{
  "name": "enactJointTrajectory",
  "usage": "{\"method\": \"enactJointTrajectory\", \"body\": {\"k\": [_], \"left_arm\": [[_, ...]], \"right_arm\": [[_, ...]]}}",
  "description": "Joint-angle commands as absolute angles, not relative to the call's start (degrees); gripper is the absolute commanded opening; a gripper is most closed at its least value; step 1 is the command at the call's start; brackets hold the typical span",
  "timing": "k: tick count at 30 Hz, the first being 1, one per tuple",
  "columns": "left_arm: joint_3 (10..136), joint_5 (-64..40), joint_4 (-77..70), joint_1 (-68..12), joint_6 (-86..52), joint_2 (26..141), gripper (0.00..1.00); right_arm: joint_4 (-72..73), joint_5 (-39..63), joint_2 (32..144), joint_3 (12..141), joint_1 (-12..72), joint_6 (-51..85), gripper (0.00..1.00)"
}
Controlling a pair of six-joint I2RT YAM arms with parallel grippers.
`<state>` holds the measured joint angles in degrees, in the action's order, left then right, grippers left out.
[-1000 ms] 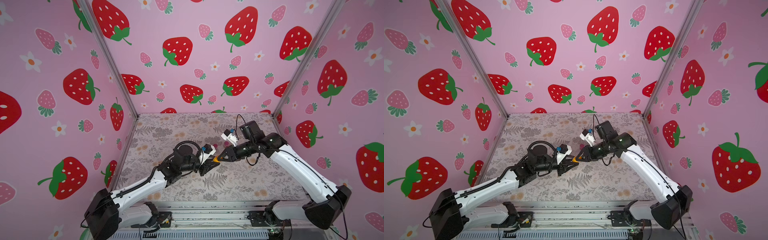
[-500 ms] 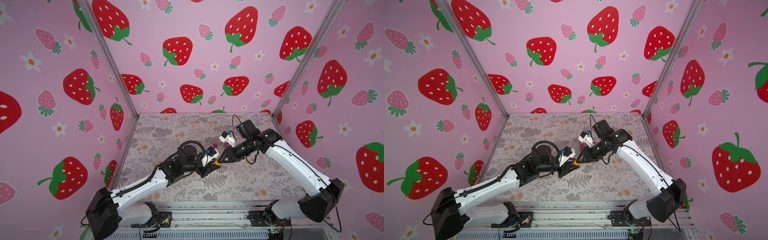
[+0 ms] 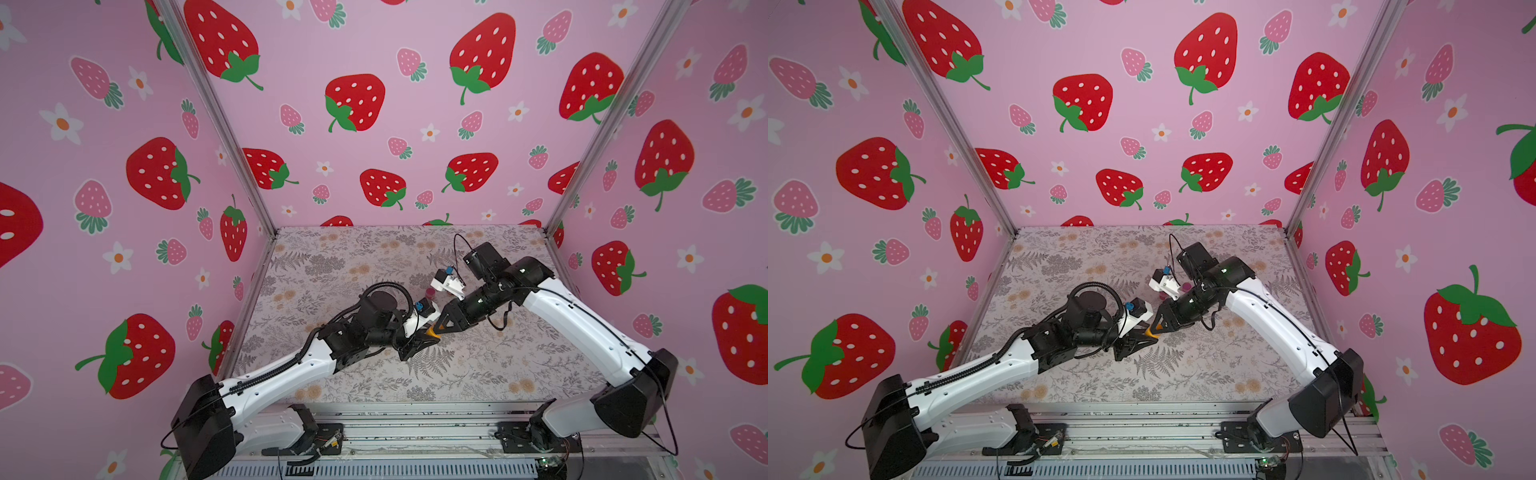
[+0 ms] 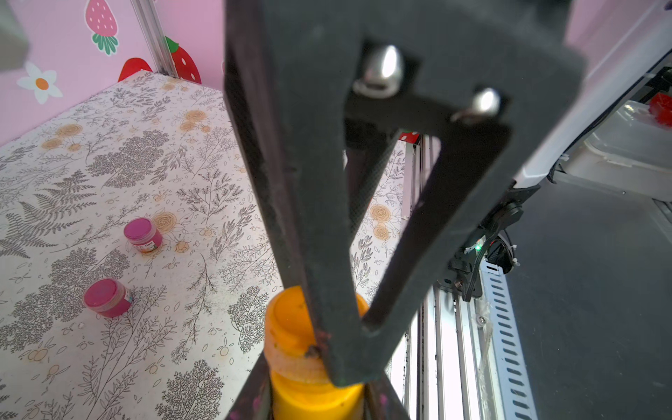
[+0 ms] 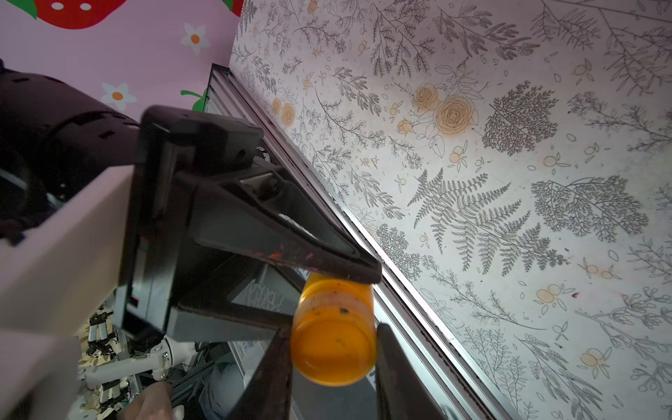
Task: Close the paint jar lid
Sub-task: Close the lid on the paint jar.
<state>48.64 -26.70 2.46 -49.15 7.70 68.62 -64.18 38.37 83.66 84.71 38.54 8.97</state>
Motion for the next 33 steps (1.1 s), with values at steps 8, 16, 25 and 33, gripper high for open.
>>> {"method": "enactJointTrajectory", "body": {"k": [8, 16, 25, 33], "left_arm": [[56.0, -35.5, -3.7, -50.4, 7.9, 68.6, 0.0], [58.1, -37.4, -0.1, -50.1, 8.1, 69.1, 0.0], [58.7, -39.6, 0.0, -49.0, 6.8, 69.4, 0.0], [59.9, -42.2, 1.1, -48.9, 5.7, 70.2, 0.0]], "right_arm": [[-59.4, 46.7, 85.9, 85.2, 43.8, 0.6, 0.24], [-62.4, 45.1, 87.7, 87.3, 45.7, -2.2, 0.26], [-62.9, 44.1, 88.3, 88.4, 48.9, -4.9, 0.26], [-63.0, 46.7, 90.0, 89.6, 50.6, -7.1, 0.25]]}}
